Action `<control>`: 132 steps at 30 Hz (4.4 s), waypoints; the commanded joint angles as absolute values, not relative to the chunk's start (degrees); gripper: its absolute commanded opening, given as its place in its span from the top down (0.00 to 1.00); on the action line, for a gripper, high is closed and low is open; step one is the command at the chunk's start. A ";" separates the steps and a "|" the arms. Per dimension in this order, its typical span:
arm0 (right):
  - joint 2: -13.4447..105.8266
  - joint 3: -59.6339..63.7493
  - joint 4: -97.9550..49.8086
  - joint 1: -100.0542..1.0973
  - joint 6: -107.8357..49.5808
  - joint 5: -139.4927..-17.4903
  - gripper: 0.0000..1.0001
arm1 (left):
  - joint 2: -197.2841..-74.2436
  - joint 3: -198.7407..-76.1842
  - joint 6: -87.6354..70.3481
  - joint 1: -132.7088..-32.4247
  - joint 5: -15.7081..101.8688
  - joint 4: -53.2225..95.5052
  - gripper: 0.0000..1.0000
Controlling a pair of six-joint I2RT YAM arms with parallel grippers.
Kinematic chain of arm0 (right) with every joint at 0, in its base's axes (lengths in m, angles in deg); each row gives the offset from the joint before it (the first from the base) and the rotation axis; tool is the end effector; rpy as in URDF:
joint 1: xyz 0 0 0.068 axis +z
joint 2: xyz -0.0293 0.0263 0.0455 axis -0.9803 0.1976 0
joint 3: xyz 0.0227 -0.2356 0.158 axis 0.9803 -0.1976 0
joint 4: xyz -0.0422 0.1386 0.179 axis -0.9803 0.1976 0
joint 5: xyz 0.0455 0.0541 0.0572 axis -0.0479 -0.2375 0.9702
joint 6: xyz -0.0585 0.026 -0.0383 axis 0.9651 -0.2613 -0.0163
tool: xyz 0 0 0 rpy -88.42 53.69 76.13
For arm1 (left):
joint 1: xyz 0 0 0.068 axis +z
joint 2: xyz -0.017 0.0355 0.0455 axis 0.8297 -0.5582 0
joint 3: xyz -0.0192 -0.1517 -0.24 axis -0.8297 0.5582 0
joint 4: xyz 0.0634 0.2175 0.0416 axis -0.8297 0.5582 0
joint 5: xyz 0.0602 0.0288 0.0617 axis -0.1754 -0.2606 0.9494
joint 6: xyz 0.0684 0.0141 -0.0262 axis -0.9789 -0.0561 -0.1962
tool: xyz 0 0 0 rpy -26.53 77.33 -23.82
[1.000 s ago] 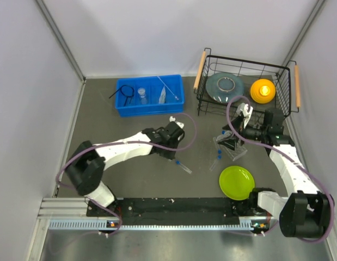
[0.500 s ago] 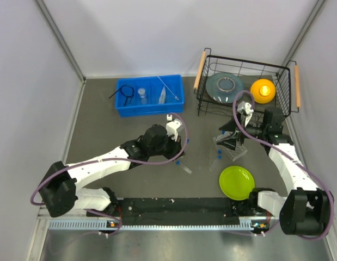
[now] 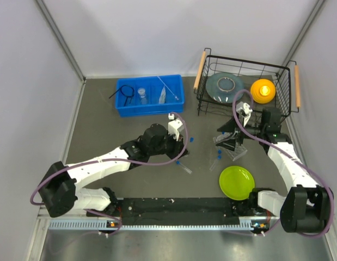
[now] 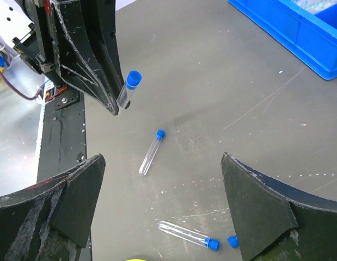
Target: Organize the chemistry lab equipment
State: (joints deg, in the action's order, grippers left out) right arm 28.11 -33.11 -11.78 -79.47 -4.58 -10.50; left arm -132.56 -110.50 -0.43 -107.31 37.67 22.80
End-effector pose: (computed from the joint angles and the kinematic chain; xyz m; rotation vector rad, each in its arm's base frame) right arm 0.1868 0.0578 0.2820 -0.9440 1.6184 1.1874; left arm 0.1587 -0.2212 0.2736 0.7432 2.0460 -0.9915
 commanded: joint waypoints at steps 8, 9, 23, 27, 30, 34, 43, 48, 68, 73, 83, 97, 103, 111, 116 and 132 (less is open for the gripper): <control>28.92 -33.15 -13.33 -76.76 -4.29 -6.68 0.11 | -132.95 -112.66 -1.68 -108.19 35.96 17.53 0.90; 29.09 -33.06 -13.42 -76.59 -4.38 -6.59 0.11 | -133.39 -113.01 -1.85 -108.19 35.53 17.18 0.90; 30.85 -37.19 -31.77 -73.51 -21.87 -9.67 0.11 | -141.38 -120.84 -1.06 -108.71 30.51 13.58 0.90; 32.78 -37.10 -34.60 -72.02 -28.19 -10.54 0.12 | -143.24 -122.59 -1.24 -109.42 29.55 13.58 0.90; 34.01 -36.58 -36.18 -71.75 -31.61 -11.07 0.12 | -144.12 -123.56 -1.41 -109.77 29.46 13.75 0.90; 34.02 -35.87 -35.83 -71.66 -32.86 -11.42 0.15 | -145.08 -124.18 -2.12 -110.03 29.19 14.89 0.90; 33.84 -34.73 -33.55 -71.66 -31.63 -12.13 0.42 | -147.45 -127.34 -4.93 -110.65 29.54 20.33 0.90; 33.84 -33.15 -28.38 -71.66 -27.15 -13.27 0.70 | -148.16 -128.31 -5.55 -110.91 30.33 21.75 0.90; 26.37 -33.32 -20.01 -80.80 -10.99 -38.13 0.83 | -128.84 -113.31 1.38 -105.21 46.33 19.65 0.01; 25.49 -33.32 -16.76 -83.26 -4.83 -43.94 0.83 | -119.34 -103.72 7.54 -95.91 38.54 15.08 0.01; 31.20 -34.02 -21.93 -83.70 -8.77 -50.19 0.83 | -112.83 -93.60 10.45 -91.31 35.78 14.28 0.01; 38.76 -33.94 -26.07 -81.25 -12.12 -48.43 0.82 | -113.53 -92.28 10.63 -91.22 34.91 12.96 0.01; 40.25 -33.41 -25.29 -80.10 -11.59 -49.22 0.81 | -113.53 -92.19 10.63 -91.22 34.82 12.87 0.01; 41.84 -33.15 -24.76 -79.84 -11.24 -48.87 0.81 | -113.53 -92.10 10.63 -91.22 34.73 12.87 0.01; 42.72 -33.06 -24.76 -79.31 -10.89 -49.22 0.81 | -113.53 -91.93 10.80 -91.14 34.73 12.87 0.01; 43.60 -31.83 -20.80 -78.87 -7.99 -48.08 0.72 | -113.53 -92.01 10.72 -91.22 34.12 12.70 0.01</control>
State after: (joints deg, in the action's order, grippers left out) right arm 43.59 -34.79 -21.18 -79.51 -9.84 -49.60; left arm -114.11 -92.47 10.37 -91.36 35.09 16.24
